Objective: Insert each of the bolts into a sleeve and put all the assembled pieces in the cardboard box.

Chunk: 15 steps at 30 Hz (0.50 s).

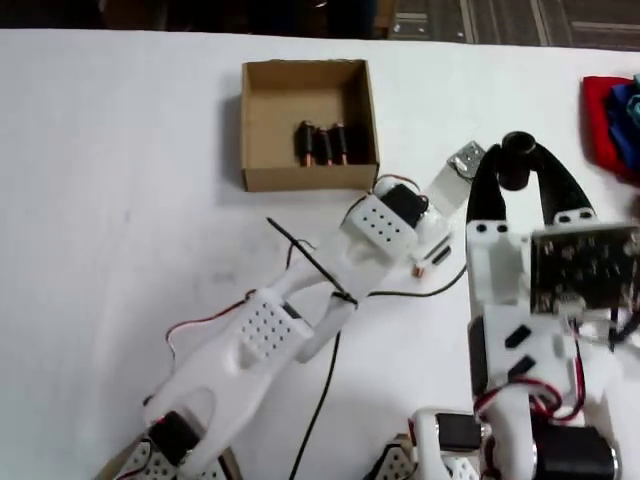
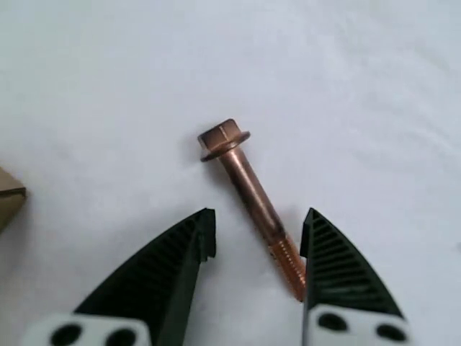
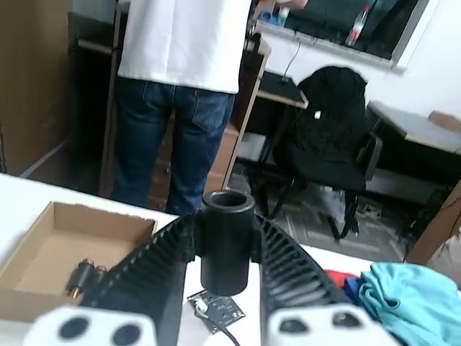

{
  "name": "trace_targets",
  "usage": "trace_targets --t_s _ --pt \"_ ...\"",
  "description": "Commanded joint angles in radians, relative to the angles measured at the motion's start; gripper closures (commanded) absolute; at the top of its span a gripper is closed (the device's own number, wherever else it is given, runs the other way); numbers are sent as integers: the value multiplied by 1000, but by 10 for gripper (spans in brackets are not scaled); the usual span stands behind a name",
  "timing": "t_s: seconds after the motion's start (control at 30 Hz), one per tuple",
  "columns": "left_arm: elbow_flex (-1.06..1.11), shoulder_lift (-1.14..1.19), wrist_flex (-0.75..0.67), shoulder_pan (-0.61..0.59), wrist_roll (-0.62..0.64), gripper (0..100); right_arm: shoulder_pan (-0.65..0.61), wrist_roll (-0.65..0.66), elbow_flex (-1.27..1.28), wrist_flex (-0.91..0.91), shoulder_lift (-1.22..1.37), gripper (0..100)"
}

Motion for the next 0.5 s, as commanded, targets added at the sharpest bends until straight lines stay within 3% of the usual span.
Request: trace_targets --t_s 0.0,0.13,0.27,0.47 --pt "-77 6 6 -29 8 790 8 2 -46 -4 -36 979" --pt "-79 23 8 -34 2 814 8 2 -44 -4 -39 979" --pt "-82 25 0 -31 0 989 7 2 -31 -8 -39 979" --pt "-85 11 9 -32 0 975 5 0 -29 -8 -39 979"
